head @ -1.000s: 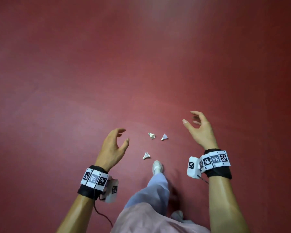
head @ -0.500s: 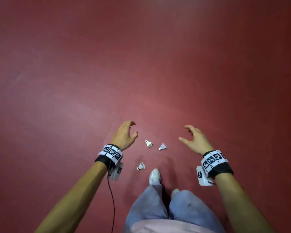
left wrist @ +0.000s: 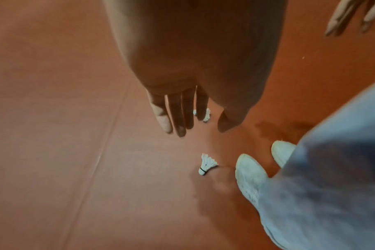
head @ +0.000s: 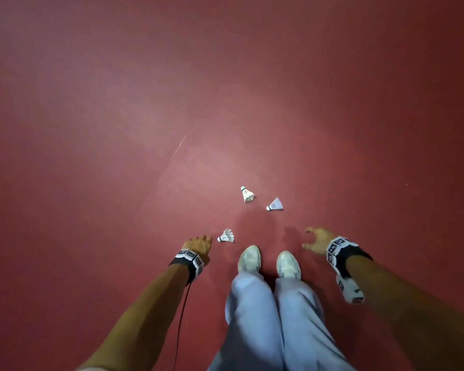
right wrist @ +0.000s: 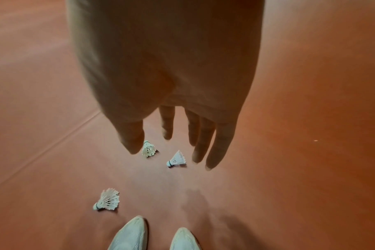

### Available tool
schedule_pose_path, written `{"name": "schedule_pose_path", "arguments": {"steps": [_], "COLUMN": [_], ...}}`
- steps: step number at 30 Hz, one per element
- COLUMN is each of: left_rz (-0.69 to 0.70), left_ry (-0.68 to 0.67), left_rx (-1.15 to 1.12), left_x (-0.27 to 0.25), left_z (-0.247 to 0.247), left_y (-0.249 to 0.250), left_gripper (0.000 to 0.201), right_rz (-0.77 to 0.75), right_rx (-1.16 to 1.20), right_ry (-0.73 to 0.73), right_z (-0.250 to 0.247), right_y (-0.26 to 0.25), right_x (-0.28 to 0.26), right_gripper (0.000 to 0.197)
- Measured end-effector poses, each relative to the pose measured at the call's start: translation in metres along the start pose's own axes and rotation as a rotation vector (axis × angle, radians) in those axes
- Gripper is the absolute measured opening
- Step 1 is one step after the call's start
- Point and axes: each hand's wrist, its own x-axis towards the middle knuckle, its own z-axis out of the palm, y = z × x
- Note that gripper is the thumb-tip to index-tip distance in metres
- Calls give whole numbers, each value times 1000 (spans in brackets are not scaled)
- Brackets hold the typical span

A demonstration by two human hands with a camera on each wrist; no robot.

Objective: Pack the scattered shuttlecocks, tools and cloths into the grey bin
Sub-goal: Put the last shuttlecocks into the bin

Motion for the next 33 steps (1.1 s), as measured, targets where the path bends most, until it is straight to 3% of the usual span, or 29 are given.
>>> {"name": "schedule_pose_path", "arguments": {"steps": [9, 13, 19, 23, 28, 33], "left_rz": [116, 243, 274, 234, 82, 78], "left_ry": [-41, 67, 3, -101, -59, 87], "left_rx": [5, 27, 89, 19, -63, -75], "left_x": [190, 247, 303, 314, 298, 208], "left_z": [128, 155, 169, 166, 166, 120], "left_y": [13, 20, 28, 34, 24, 21], "left_gripper": [67, 76, 41, 31, 31, 39], "right_rz": [-137, -181, -254, -248, -211, -170], "right_rx": [-103, -127, -155, -150, -83, 150], "right_ry": [-35, -2, 55, 82, 185, 312], "right_z": [60, 82, 101, 100, 88, 65], "right_y": [28, 35, 31, 24, 18, 11], "right_x": [231, 297, 362, 372, 336, 245], "right_gripper": [59, 60, 62, 48, 20, 30]}}
